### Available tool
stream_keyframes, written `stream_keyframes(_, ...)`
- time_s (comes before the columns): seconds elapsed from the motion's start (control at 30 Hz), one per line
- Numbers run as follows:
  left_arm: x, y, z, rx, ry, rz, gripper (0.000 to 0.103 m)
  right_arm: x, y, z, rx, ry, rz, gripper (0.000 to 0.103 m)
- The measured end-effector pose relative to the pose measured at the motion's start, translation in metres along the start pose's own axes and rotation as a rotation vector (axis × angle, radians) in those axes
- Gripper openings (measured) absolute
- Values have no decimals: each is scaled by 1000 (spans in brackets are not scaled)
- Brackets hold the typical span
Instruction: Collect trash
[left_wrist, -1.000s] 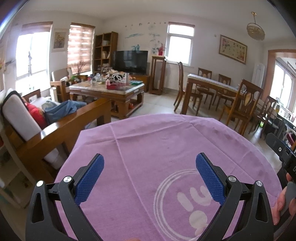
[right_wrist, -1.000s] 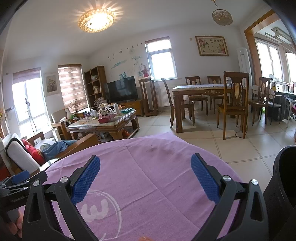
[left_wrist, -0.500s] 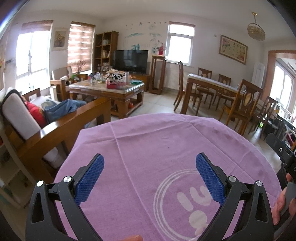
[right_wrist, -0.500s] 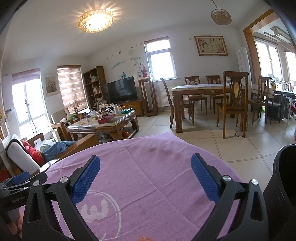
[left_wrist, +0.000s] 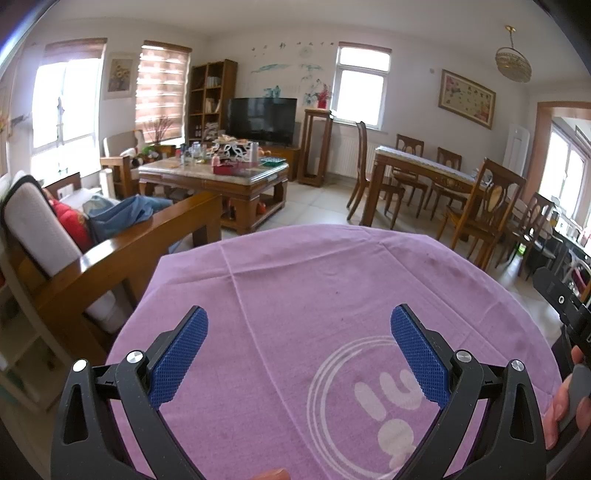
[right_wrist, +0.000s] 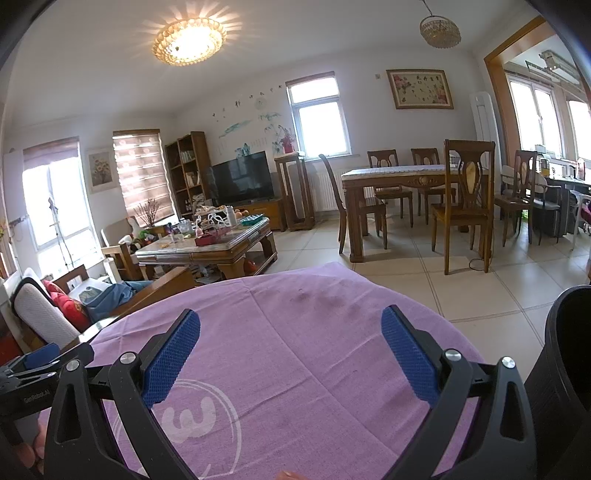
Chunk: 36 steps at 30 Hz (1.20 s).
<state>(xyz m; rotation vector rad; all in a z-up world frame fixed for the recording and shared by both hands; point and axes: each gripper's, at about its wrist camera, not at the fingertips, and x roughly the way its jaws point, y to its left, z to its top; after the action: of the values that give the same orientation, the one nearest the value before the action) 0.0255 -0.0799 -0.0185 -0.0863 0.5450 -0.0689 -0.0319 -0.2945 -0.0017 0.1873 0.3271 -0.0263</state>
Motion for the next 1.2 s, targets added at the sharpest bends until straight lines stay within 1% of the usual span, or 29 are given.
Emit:
stream_keyframes(0.7, -1, 0, 1, 0, 2, 0, 98, 0, 2, 0, 6, 6, 1, 98)
stream_keyframes(0.97, 0, 0, 0, 1, 5, 2, 98, -3, 13, -2, 23, 26, 1, 98)
stream_keyframes(1.2, 0, 1, 0, 1, 6, 2, 98, -2, 11, -1, 23, 27, 2, 98)
